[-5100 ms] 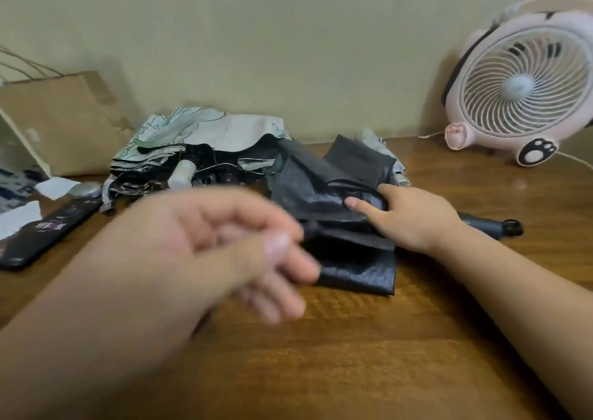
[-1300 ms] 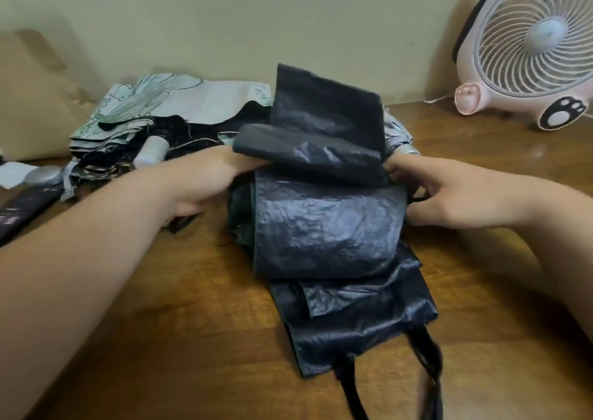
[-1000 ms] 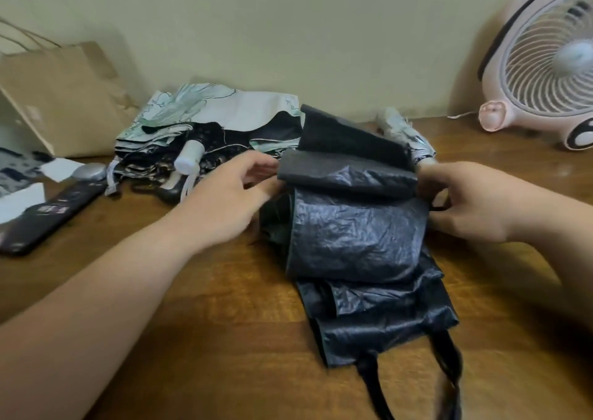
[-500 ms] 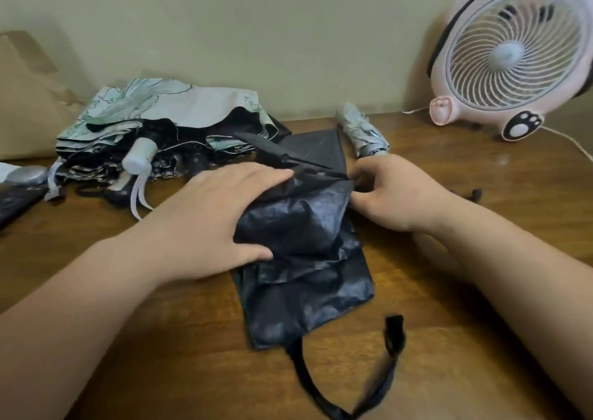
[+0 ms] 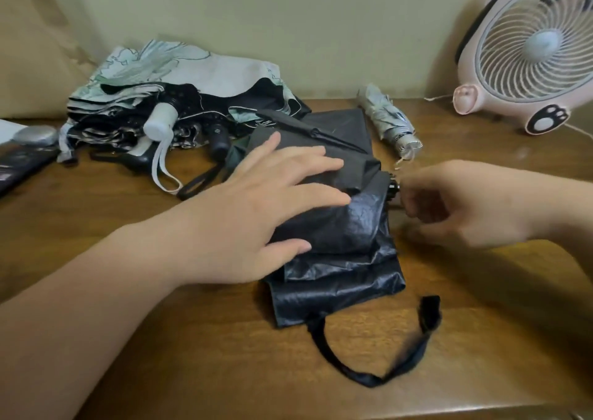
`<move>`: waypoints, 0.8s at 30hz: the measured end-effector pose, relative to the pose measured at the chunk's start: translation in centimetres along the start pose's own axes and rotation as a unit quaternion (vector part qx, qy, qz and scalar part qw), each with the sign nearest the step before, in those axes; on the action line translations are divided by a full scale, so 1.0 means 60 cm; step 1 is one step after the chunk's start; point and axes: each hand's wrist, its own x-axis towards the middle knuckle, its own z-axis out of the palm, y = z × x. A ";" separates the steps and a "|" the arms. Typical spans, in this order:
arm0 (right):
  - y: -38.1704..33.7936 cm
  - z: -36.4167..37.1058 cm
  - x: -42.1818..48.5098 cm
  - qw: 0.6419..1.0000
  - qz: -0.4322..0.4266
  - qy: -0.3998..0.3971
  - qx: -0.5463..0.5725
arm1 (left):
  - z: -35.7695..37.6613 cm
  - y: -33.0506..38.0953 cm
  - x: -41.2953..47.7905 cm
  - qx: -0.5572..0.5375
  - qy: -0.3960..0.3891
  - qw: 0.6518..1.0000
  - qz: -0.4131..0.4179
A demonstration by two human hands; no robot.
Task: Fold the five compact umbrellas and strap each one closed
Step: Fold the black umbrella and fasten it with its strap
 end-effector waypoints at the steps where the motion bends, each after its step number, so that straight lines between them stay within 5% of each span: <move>1: -0.011 0.004 -0.018 0.999 0.001 -0.021 0.047 | -0.007 0.008 -0.005 -0.020 0.027 0.999 0.033; 3: -0.036 0.021 -0.051 0.986 0.008 -0.041 0.160 | -0.019 0.023 -0.018 -0.042 0.043 0.997 0.051; 5: -0.049 0.038 -0.077 0.955 0.038 -0.022 0.293 | -0.022 0.031 -0.028 -0.007 -0.076 0.994 -0.073; 7: -0.058 0.054 -0.088 0.891 0.070 -0.012 0.449 | -0.023 0.035 -0.031 0.036 -0.209 0.954 -0.214; 9: -0.067 0.068 -0.092 0.822 0.104 0.021 0.559 | -0.026 0.034 -0.027 0.025 -0.248 0.931 -0.266; 13: -0.085 0.096 -0.087 0.788 0.140 0.166 0.576 | -0.028 0.041 -0.012 -0.115 -0.208 0.926 -0.295; 17: -0.088 0.116 -0.084 0.772 0.107 0.217 0.587 | -0.031 0.044 -0.006 -0.256 -0.118 0.897 -0.341; 21: -0.086 0.116 -0.093 0.784 0.072 0.221 0.576 | -0.033 0.061 -0.017 -0.374 0.008 0.852 -0.367; 24: -0.093 0.114 -0.099 0.815 0.045 0.195 0.544 | -0.015 0.093 -0.055 -0.365 0.113 0.841 -0.383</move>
